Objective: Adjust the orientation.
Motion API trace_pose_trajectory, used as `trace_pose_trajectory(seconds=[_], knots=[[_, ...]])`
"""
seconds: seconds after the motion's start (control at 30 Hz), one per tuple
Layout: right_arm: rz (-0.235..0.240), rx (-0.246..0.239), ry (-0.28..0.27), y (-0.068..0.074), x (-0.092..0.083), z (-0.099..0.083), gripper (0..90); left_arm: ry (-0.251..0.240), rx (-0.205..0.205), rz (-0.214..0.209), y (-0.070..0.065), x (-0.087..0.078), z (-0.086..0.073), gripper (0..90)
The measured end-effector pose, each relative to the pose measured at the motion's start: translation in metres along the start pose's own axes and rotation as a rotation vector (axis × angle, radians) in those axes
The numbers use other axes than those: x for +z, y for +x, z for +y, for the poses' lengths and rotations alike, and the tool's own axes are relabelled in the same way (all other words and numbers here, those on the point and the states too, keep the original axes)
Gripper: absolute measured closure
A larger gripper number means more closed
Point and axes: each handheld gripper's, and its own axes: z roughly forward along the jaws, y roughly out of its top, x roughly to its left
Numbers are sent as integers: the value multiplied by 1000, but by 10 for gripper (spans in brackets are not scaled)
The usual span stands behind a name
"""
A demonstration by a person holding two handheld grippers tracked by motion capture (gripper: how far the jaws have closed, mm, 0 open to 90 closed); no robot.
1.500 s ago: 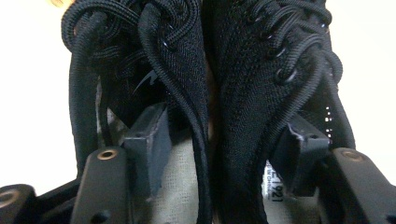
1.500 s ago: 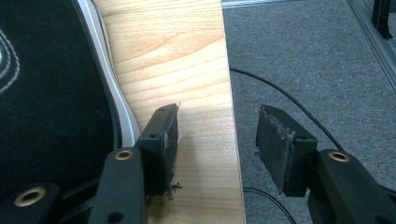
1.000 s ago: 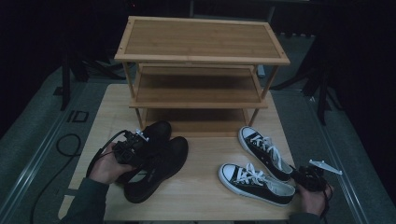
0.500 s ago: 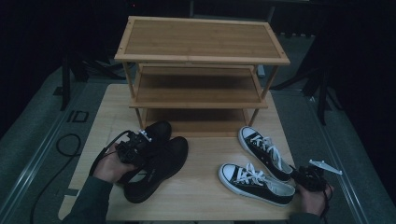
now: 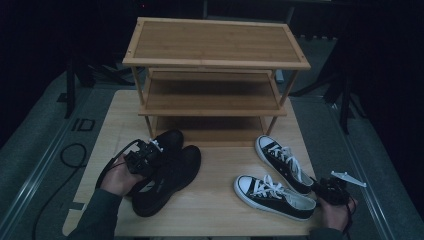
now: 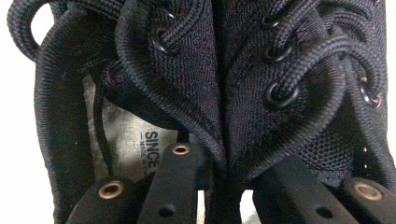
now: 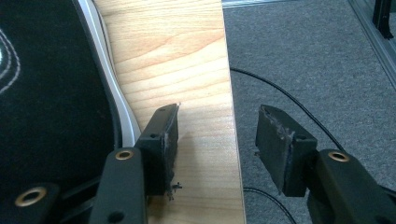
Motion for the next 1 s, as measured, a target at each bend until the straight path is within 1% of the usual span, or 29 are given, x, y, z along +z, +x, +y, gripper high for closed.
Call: trace_pose_trajectory(seconds=[0.13,0.17,0.2,0.4,0.53,0.63,0.7,0.77,1.0], knots=[[0,0,0,0,0,0,484,-10,-6,-1,0,-2,0,834],[0,0,0,0,0,0,485,-22,-5,-18,1,-3,-1,844],[0,0,0,0,0,0,485,-31,-6,-20,1,-4,-1,855],[0,0,0,0,0,0,484,-45,-14,1,2,-4,1,858],[1,0,1,0,0,0,484,-55,-23,-11,3,-6,2,859],[1,0,0,0,0,0,484,-74,-30,-24,3,-8,3,859],[1,-1,1,0,0,0,484,-89,-25,-13,2,-9,4,859],[1,0,1,0,0,0,483,-96,-27,-14,2,-10,6,859],[1,0,1,0,0,0,484,-100,-28,-5,3,-13,8,858]])
